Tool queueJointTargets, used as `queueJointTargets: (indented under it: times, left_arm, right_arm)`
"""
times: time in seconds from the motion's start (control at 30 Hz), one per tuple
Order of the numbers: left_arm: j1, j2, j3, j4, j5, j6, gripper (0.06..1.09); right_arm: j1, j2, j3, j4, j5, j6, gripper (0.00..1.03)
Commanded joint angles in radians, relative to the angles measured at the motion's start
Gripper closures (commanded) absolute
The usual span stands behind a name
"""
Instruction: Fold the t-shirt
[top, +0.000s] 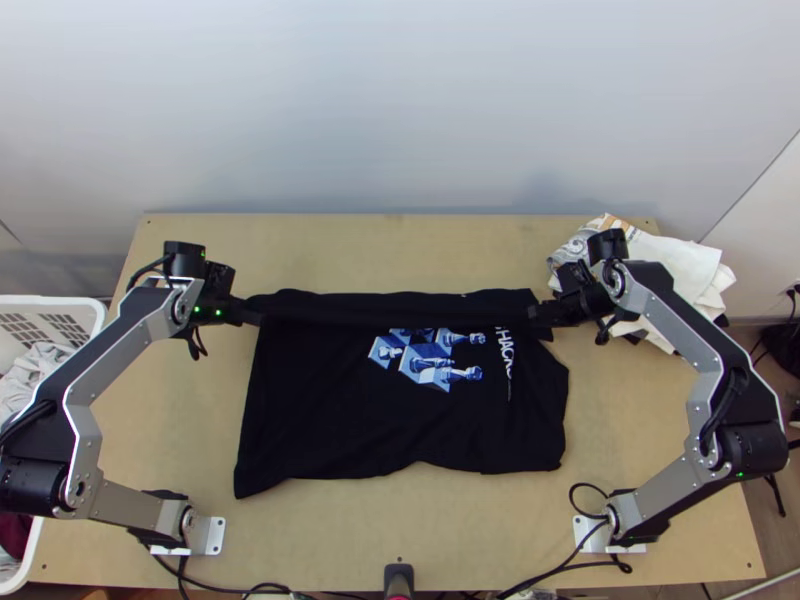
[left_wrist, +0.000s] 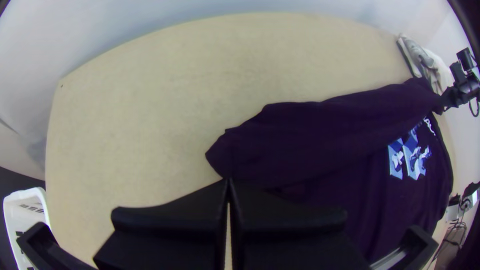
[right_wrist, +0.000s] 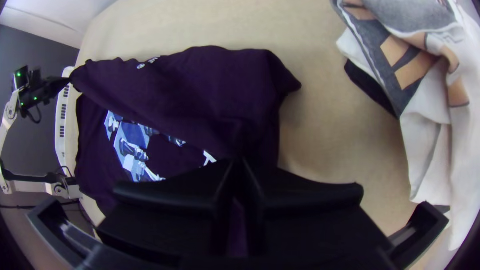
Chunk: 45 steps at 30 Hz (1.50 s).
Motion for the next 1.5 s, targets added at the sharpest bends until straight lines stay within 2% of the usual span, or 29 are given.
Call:
queueJointTargets:
  times: [0.0, 0.13, 0.2, 0.27, 0.37, 0.43, 0.47, 0.5, 0.6, 0.77, 0.87, 1.03, 1.23, 1.47]
  left_arm:
    - [0.020, 0.022, -0.049, 0.026, -0.004, 0.025, 1.03]
    - [0.028, 0.024, -0.076, 0.025, -0.004, 0.044, 0.98]
    - [0.026, 0.012, -0.087, 0.019, -0.007, 0.045, 0.91]
    - [0.020, -0.005, -0.090, 0.011, -0.013, 0.042, 0.77]
    - [0.006, -0.027, -0.084, -0.003, -0.019, 0.028, 0.63]
    - [-0.003, -0.039, -0.073, -0.026, -0.019, 0.004, 0.52]
    - [-0.005, -0.047, -0.067, -0.036, -0.019, -0.010, 0.33]
    - [-0.009, -0.060, -0.063, -0.052, -0.019, -0.025, 0.19]
    - [-0.015, -0.117, -0.058, -0.076, -0.019, -0.044, 0.10]
    - [-0.014, -0.222, -0.053, -0.161, -0.019, -0.037, 0.10]
    - [-0.051, -0.284, -0.070, -0.259, -0.019, 0.007, 0.10]
    - [-0.094, -0.403, -0.164, -0.334, -0.019, 0.074, 0.11]
    - [-0.291, -0.536, -0.248, -0.464, -0.045, 0.088, 0.11]
    - [-0.403, -0.617, -0.282, -0.570, -0.065, 0.128, 0.11]
  right_arm:
    - [-0.002, 0.037, -0.036, 0.014, 0.002, 0.019, 0.90]
    - [-0.001, 0.066, -0.050, 0.033, 0.002, 0.024, 0.90]
    - [0.001, 0.074, -0.057, 0.033, 0.002, 0.029, 0.84]
    - [0.001, 0.076, -0.062, 0.031, 0.002, 0.041, 0.72]
    - [-0.006, 0.077, -0.056, 0.001, 0.002, 0.059, 0.46]
    - [-0.004, 0.076, -0.042, -0.042, 0.002, 0.059, 0.24]
    - [-0.002, 0.076, -0.033, -0.073, 0.002, 0.058, 0.13]
    - [-0.001, 0.073, -0.022, -0.107, 0.002, 0.050, 0.08]
    - [-0.001, 0.025, -0.022, -0.144, 0.002, 0.044, 0.05]
    - [-0.015, -0.090, -0.040, -0.200, 0.002, 0.035, 0.05]
    - [-0.009, -0.170, -0.083, -0.259, 0.003, -0.002, 0.04]
    - [-0.024, -0.294, -0.192, -0.279, 0.003, -0.037, 0.05]
    - [0.008, -0.403, -0.304, -0.358, 0.003, -0.091, 0.05]
    - [0.040, -0.493, -0.410, -0.423, 0.005, -0.129, 0.07]
